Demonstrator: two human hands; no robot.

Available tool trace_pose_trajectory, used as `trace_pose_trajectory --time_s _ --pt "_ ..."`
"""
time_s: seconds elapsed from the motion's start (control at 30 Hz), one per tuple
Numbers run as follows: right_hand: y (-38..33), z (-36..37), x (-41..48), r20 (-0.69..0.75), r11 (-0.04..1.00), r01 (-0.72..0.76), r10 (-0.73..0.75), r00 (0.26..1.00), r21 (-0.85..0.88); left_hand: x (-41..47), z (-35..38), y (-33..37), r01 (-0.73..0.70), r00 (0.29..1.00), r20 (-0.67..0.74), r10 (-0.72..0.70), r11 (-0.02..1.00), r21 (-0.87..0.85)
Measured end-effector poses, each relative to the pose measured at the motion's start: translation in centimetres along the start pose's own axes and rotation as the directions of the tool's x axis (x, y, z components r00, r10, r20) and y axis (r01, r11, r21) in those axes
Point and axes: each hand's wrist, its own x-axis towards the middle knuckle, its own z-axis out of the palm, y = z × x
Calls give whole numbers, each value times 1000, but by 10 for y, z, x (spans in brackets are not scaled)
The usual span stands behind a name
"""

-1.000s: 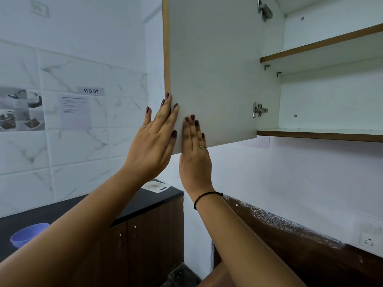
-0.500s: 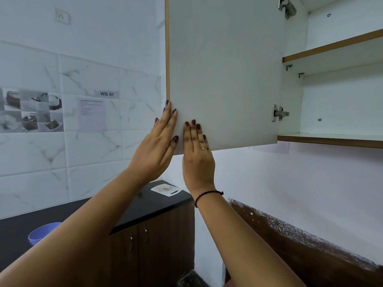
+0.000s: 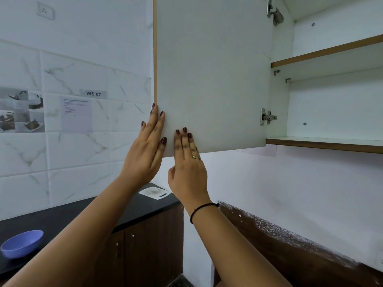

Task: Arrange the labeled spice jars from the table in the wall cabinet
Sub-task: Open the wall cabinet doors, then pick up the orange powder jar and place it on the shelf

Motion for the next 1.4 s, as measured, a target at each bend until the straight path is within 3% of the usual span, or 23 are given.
trace_pose_trajectory --time_s 0.43,0.7,1.03,1.4 --pt "20 -43 -34 178 999 2 -11 984 46 -6 5 23 82 995 -47 -83 997 -14" --pt "39 -64 -73 106 996 -81 76 991 39 -33 25 64 138 987 -74 -143 989 -61" --pt "100 -111 -139 154 985 -175 173 973 -1 -92 101 149 286 957 131 -258 918 -276" --pt "178 -179 -269 277 904 -422 424 862 -71 -185 174 240 493 848 418 -327 778 -390"
